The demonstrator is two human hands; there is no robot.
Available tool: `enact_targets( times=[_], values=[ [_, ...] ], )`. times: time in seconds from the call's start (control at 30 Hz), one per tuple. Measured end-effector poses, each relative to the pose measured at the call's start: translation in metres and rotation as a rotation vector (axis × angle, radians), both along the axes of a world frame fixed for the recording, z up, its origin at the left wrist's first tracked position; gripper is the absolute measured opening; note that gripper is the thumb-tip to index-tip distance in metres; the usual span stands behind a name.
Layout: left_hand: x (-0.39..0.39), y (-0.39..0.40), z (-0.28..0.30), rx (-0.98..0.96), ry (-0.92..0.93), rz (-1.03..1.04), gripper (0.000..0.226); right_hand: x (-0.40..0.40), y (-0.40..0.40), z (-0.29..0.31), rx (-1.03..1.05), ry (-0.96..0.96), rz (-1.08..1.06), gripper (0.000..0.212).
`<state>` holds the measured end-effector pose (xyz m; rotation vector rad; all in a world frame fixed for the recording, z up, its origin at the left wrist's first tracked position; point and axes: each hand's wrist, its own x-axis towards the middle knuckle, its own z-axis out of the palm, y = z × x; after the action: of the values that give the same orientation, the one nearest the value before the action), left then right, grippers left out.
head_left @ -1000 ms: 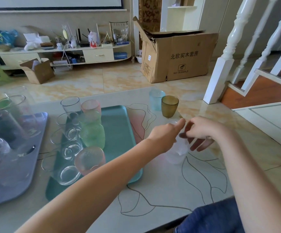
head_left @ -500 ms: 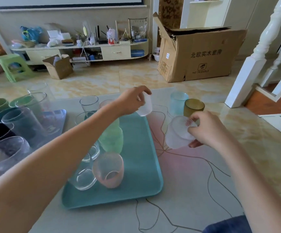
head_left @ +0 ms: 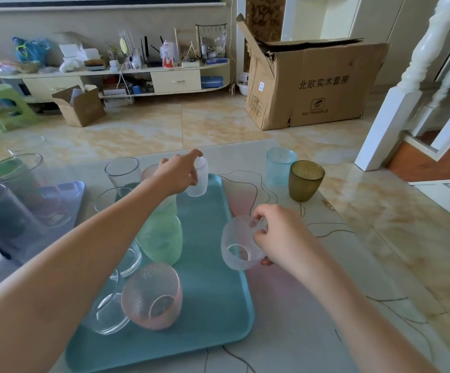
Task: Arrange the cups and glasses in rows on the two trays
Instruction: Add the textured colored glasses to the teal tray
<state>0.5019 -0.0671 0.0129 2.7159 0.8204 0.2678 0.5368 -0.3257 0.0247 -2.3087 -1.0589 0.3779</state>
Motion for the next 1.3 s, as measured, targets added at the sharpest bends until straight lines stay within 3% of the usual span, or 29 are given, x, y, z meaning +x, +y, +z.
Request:
enact_targets(
  times=[0.07,0.27,0.47,0.53,0.63,0.7,0.8,1.0,1.3],
  values=[
    [-0.001,-0.002,-0.002,-0.001,0.013,-0.020,0.057,0.000,0.000,0.001,0.006,0.008,-0.003,0.018],
    [-0.011,-0.005,0.003,-0.272,-0.076,-0.072,0.049,0.001,0.002,0.001,0.070,0.021,-0.051,0.012],
    [-0.012,-0.014,0.003,-0.128,0.000,-0.091,0.053,-0.006,0.003,0.000,0.089,0.083,-0.054,0.010],
    [-0.014,-0.022,0.007,-0.047,-0.078,-0.112,0.050,-0.005,0.003,-0.002,0.104,0.123,-0.072,0.010],
    [-0.022,-0.048,0.024,-0.198,-0.235,-0.127,0.029,-0.001,0.006,-0.005,0.159,0.161,-0.134,0.011],
    [-0.031,-0.065,0.033,-0.322,-0.128,-0.205,0.028,0.000,0.009,-0.007,0.203,0.237,-0.181,0.007],
    [-0.043,-0.079,0.033,-0.241,0.070,-0.336,0.022,-0.002,0.017,-0.010,0.263,0.418,-0.246,0.005],
    [-0.043,-0.070,0.022,-0.091,0.033,-0.103,0.009,-0.011,0.027,-0.016,0.218,0.581,-0.205,0.015],
    [-0.033,-0.046,0.008,-0.004,-0.054,0.130,0.012,-0.004,0.020,-0.002,0.280,0.525,-0.194,0.009]
  ],
)
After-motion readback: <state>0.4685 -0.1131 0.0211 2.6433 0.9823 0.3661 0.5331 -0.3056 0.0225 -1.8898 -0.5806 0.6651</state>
